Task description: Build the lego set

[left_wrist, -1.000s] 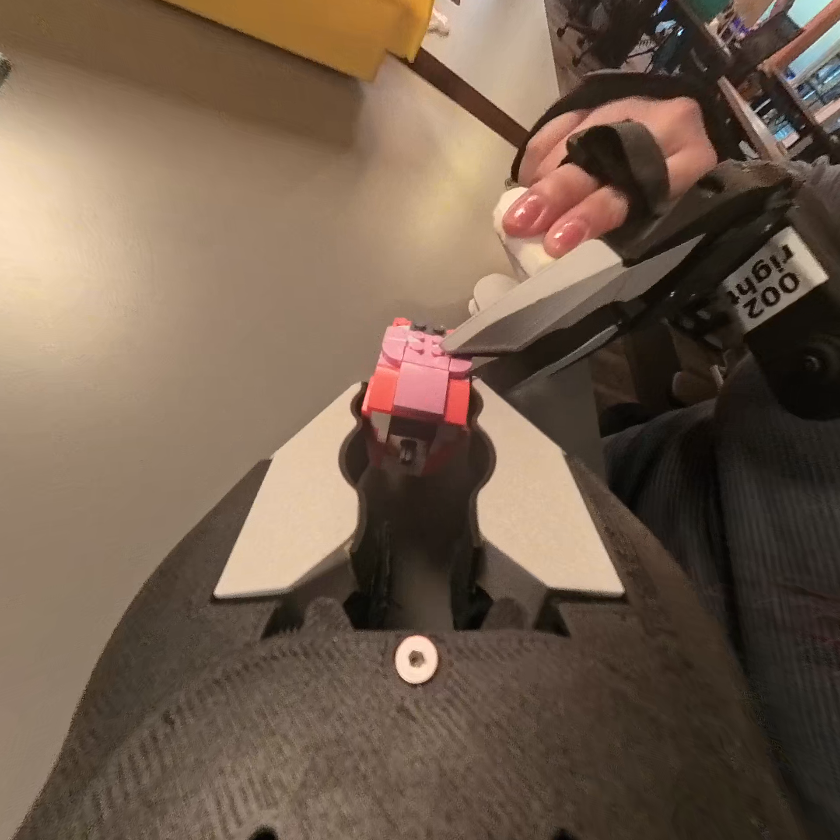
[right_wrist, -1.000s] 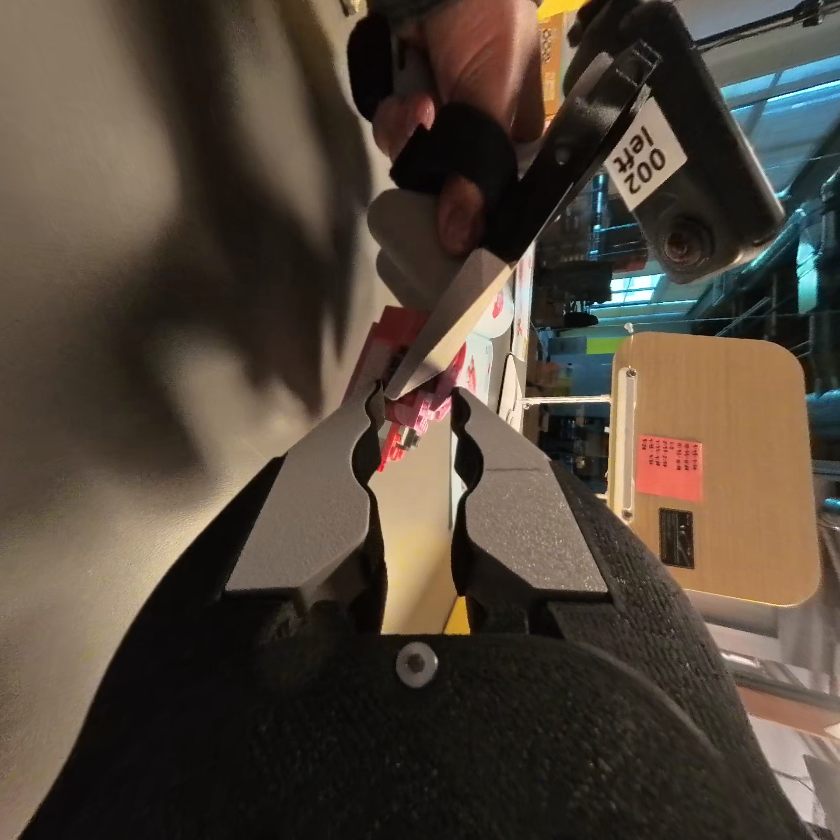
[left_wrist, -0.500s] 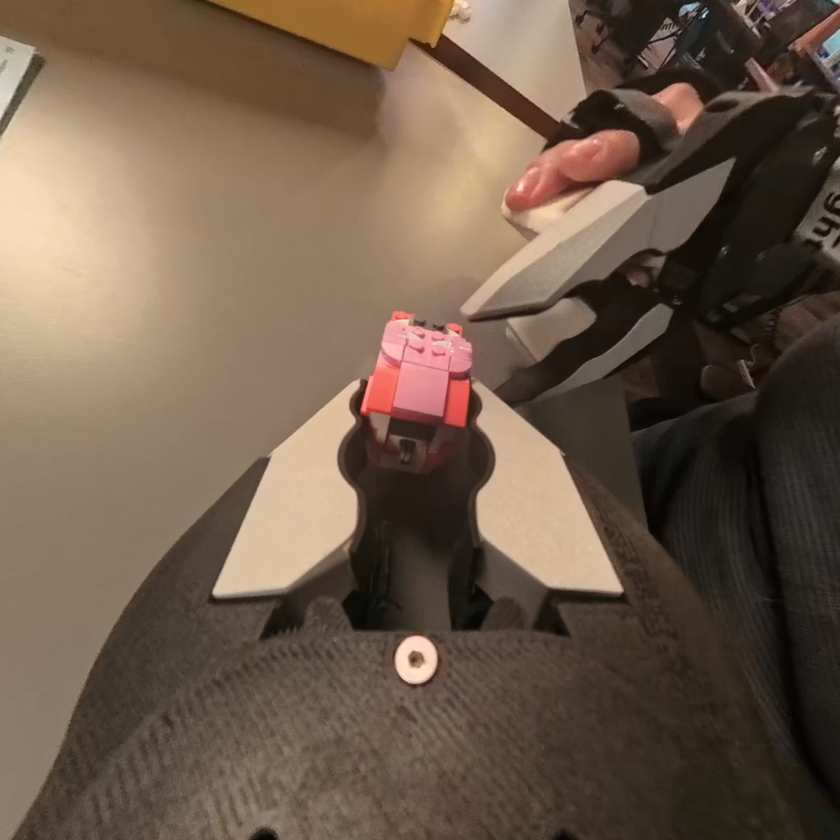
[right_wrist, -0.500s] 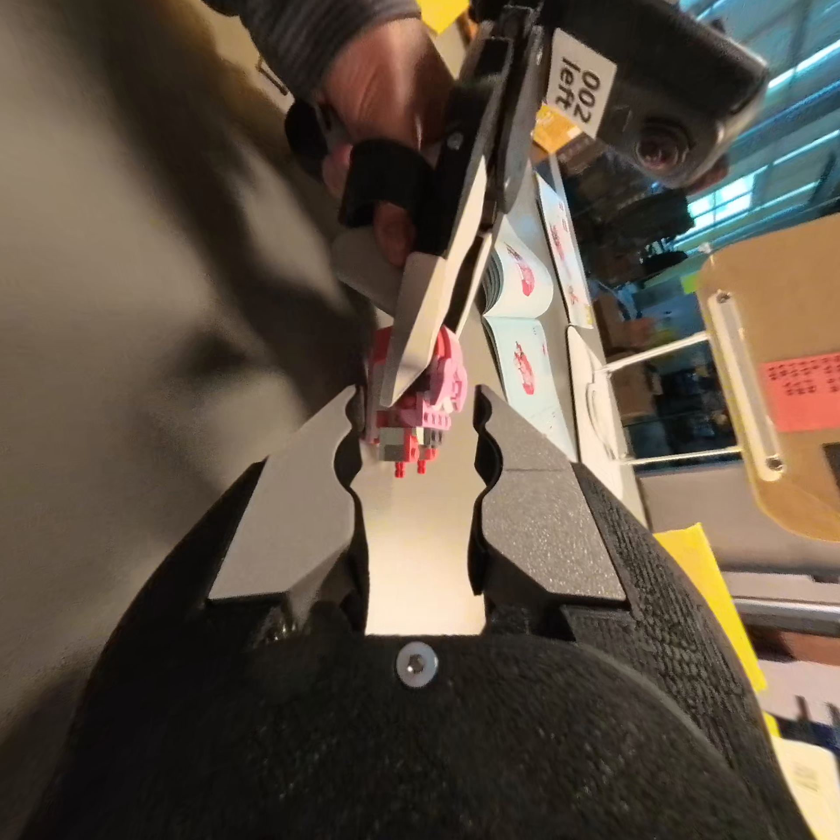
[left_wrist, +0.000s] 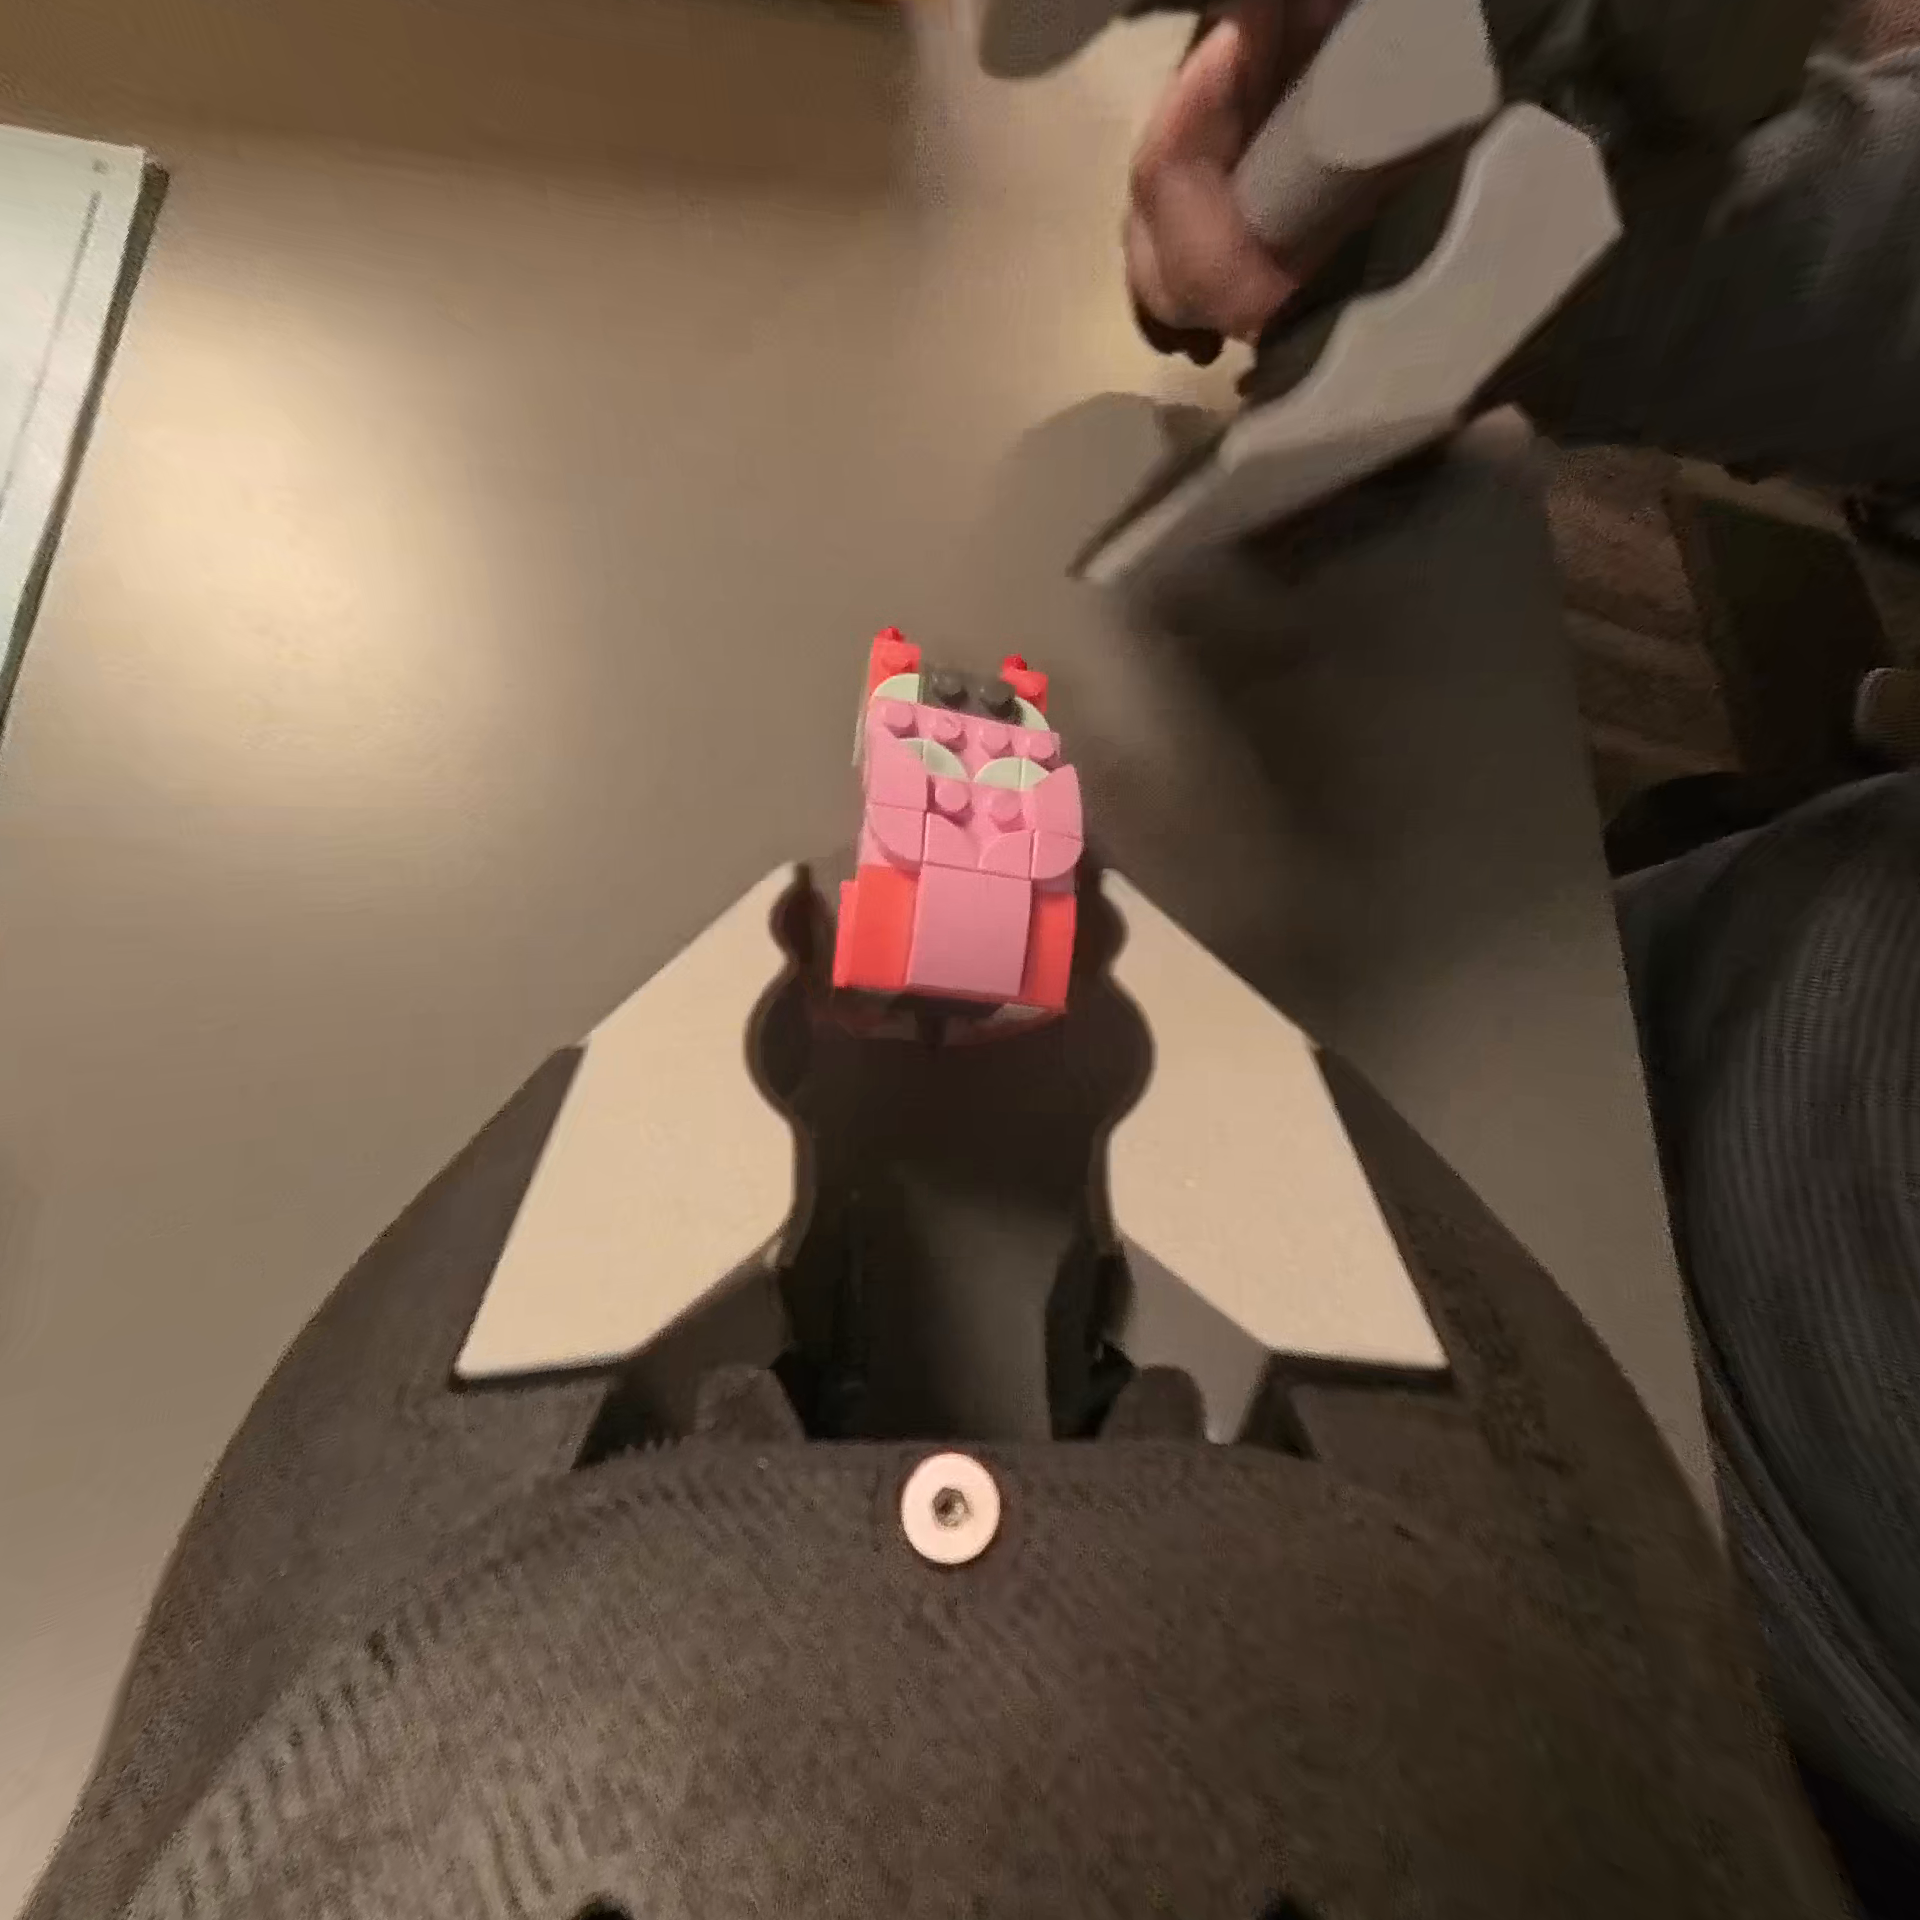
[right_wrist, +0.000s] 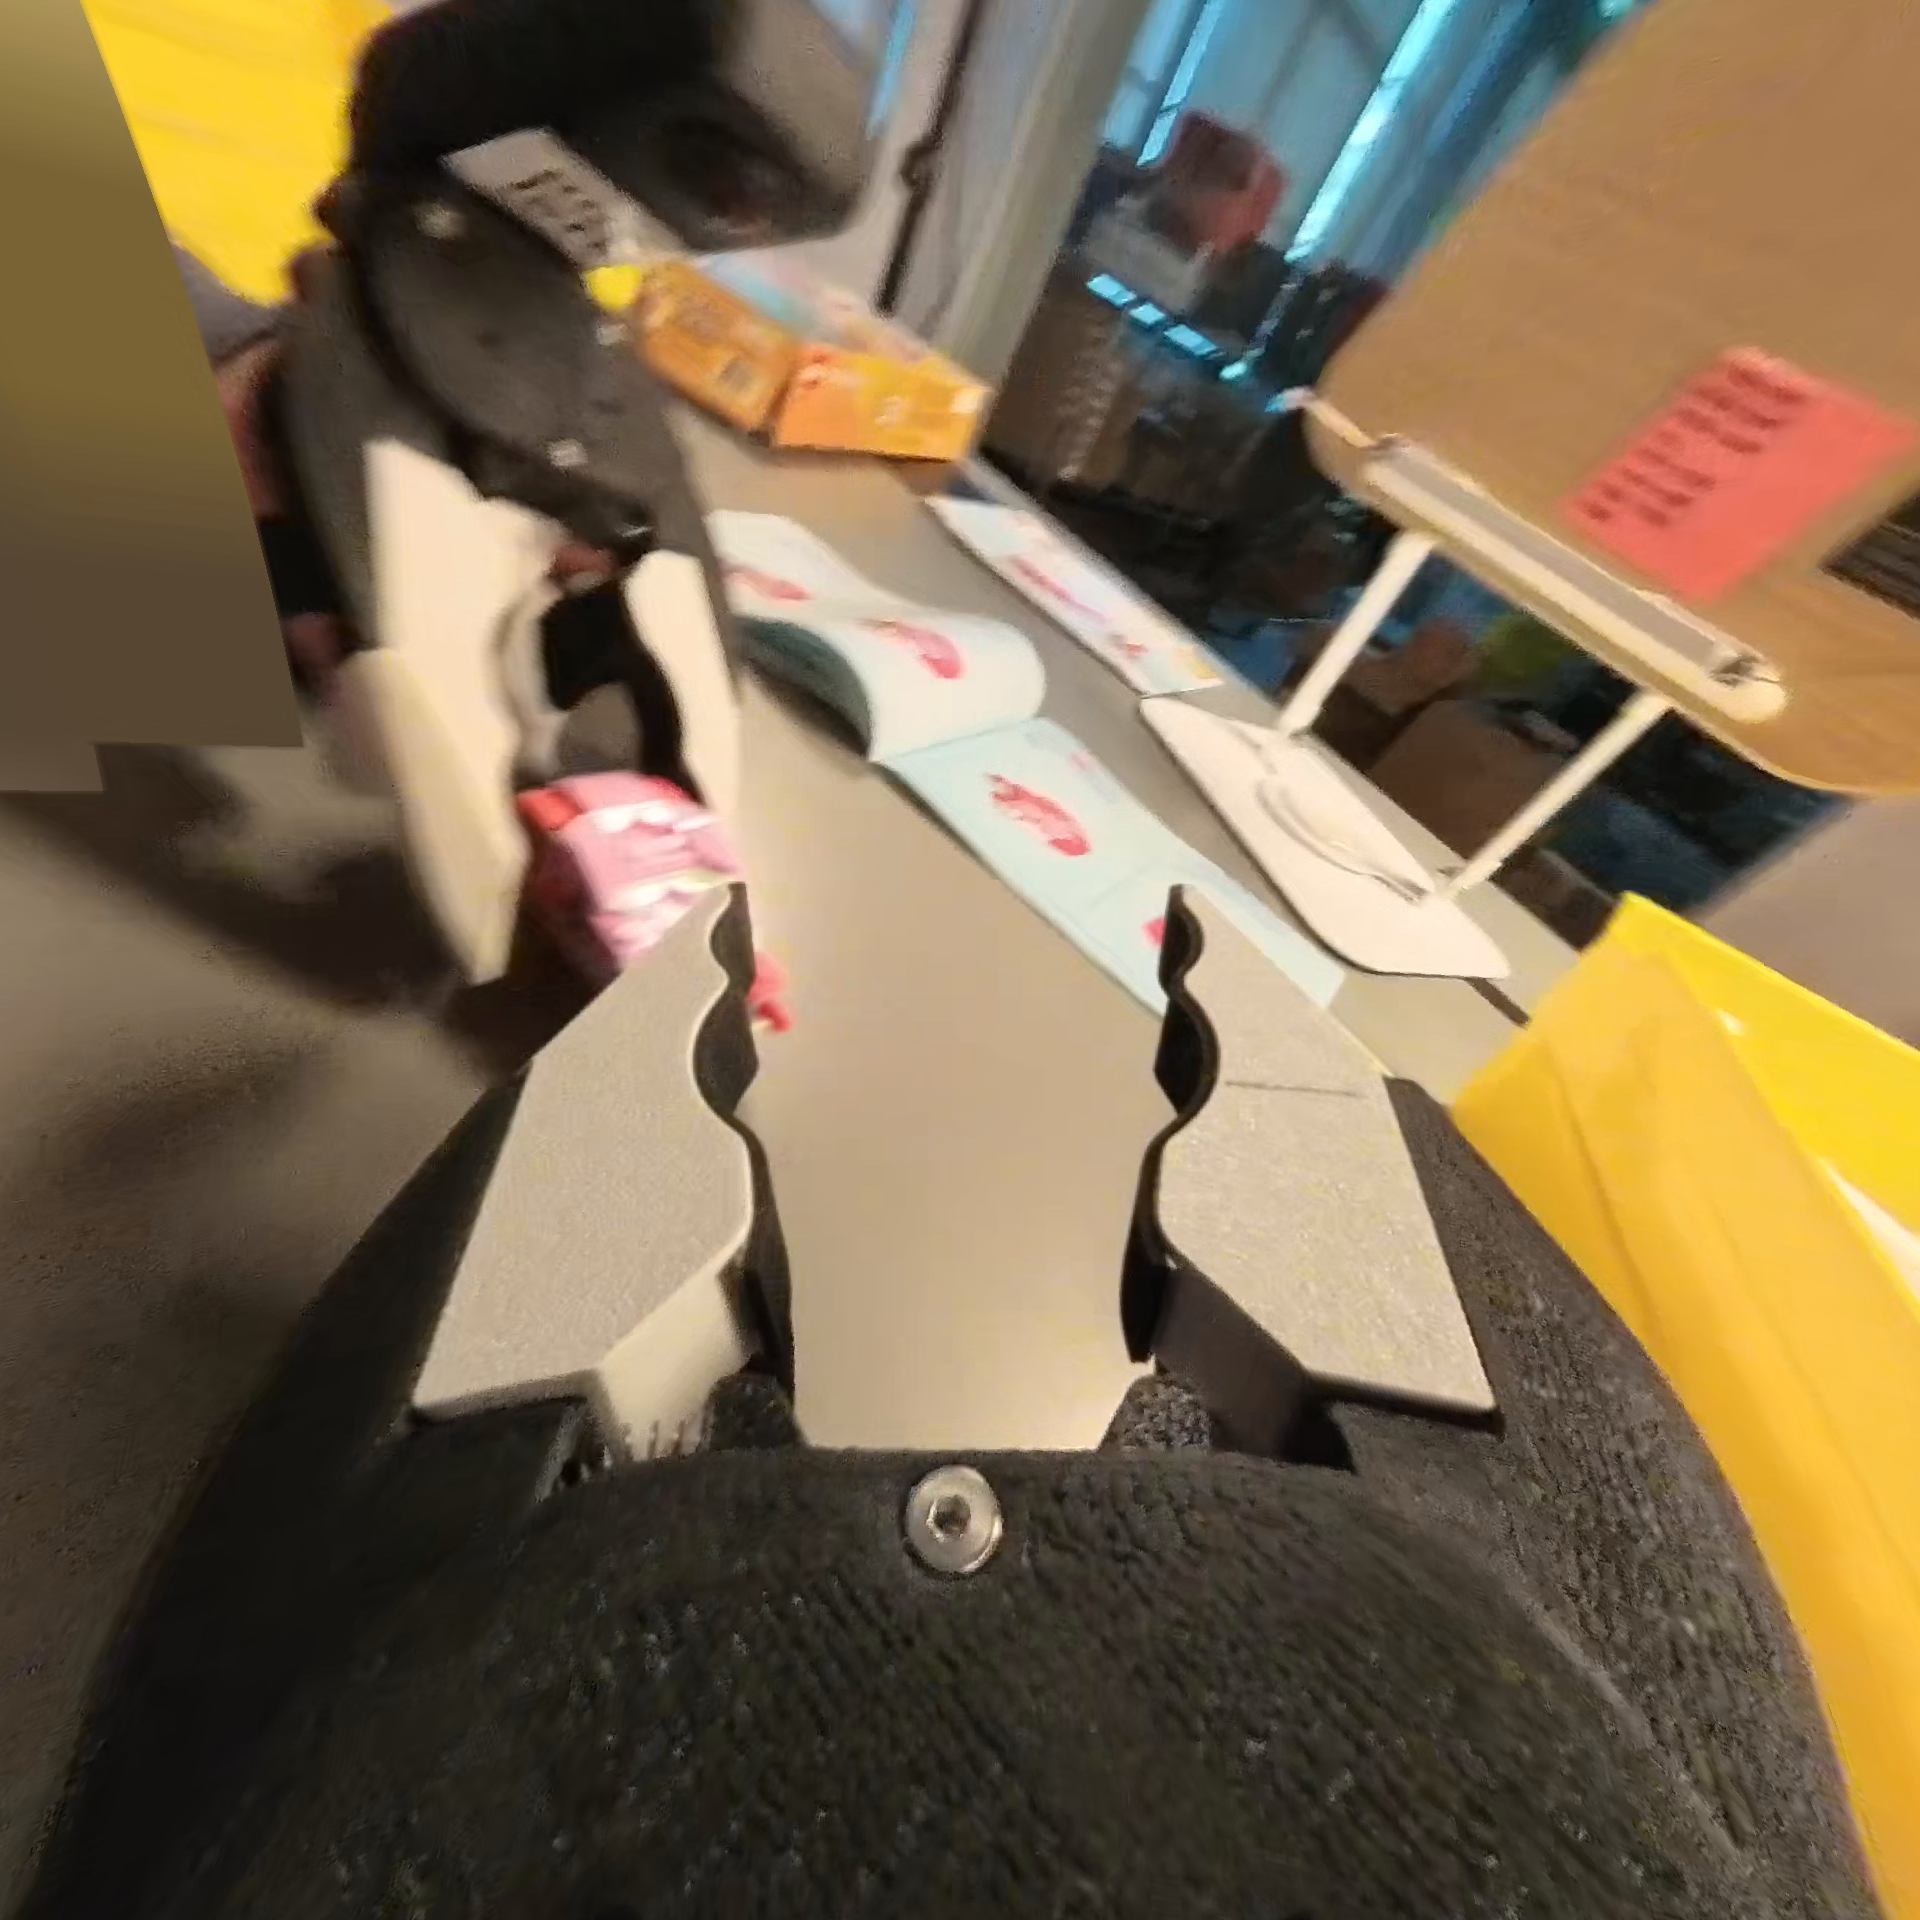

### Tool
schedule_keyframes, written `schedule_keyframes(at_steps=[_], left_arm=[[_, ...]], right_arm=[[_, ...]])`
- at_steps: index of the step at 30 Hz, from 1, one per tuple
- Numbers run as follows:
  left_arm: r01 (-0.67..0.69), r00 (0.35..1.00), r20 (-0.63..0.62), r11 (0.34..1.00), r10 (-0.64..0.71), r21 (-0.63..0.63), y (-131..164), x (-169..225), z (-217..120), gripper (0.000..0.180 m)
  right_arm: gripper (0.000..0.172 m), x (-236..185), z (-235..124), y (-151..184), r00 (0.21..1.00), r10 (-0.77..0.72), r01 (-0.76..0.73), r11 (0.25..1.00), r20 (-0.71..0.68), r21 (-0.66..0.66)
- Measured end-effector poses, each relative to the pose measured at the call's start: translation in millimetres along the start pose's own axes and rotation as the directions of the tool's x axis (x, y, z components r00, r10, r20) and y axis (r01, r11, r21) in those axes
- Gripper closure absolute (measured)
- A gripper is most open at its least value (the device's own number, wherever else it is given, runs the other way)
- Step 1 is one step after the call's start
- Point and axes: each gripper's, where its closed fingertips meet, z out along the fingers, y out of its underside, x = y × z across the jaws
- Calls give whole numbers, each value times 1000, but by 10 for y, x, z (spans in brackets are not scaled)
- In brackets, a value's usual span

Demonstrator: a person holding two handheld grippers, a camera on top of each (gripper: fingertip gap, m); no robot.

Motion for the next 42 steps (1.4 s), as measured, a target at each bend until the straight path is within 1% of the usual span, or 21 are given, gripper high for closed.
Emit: schedule_keyframes(at_steps=[1, 3, 5, 7, 8, 10, 11, 14, 16, 19, 20, 22, 24, 29, 34, 42], left_arm=[[1, 1000, -1, 1000, -1, 3, -6, 6, -6, 118], [-6, 1000, 17, 1000, 5, 5, -11, -11, -13, 103], [-30, 998, 61, 1000, 29, 3, -11, -58, -8, 93], [-68, 991, 116, 998, 67, 9, -42, -80, -7, 93], [-98, 987, 131, 995, 94, 22, -89, -39, -20, 95], [-165, 966, 210, 984, 148, 63, -221, 2, -72, 99], [-191, 951, 261, 980, 168, 64, -259, -11, -96, 98], [-238, 907, 359, 971, 220, 8, -243, -79, -123, 84], [-267, 895, 372, 964, 244, 9, -242, -79, -121, 84], [-248, 915, 341, 967, 216, 53, -248, -57, -104, 85], [-232, 921, 333, 971, 201, 55, -231, -74, -96, 85], [-204, 930, 320, 978, 181, 40, -174, -115, -75, 84], [-194, 928, 328, 981, 178, 17, -124, -168, -79, 83], [-192, 923, 340, 981, 180, 1, -94, -218, -102, 84], [-204, 910, 364, 979, 197, -21, -64, -271, -118, 86], [-173, 900, 407, 985, 156, 7, -50, -409, -256, 88]], right_arm=[[94, 140, 3, -11, 998, 29, -27, 999, -63, 35], [98, 454, -30, -56, 973, 85, -55, 988, -216, 142], [101, 716, -67, -117, 936, 100, -25, 975, -337, 221], [105, 889, -33, -166, 910, 97, 12, 966, -404, 259], [107, 957, 27, -146, 899, 89, 27, 966, -429, 256], [108, 1081, 147, -116, 880, 79, 38, 971, -469, 234], [111, 1131, 188, -126, 870, 85, 42, 969, -486, 244], [114, 1209, 331, -125, 863, 107, 27, 967, -494, 255], [115, 1245, 416, -119, 859, 120, 14, 966, -497, 257], [121, 1304, 473, -149, 839, 165, -10, 957, -518, 290], [122, 1292, 485, -169, 840, 177, -17, 953, -512, 303], [125, 1218, 498, -217, 856, 157, 5, 950, -492, 312], [129, 1177, 482, -244, 862, 142, 23, 948, -486, 317], [131, 1166, 468, -240, 868, 173, -9, 942, -464, 335], [134, 1116, 453, -259, 877, 174, -12, 940, -448, 342], [137, 1111, 422, -249, 867, 169, -7, 945, -468, 328]])
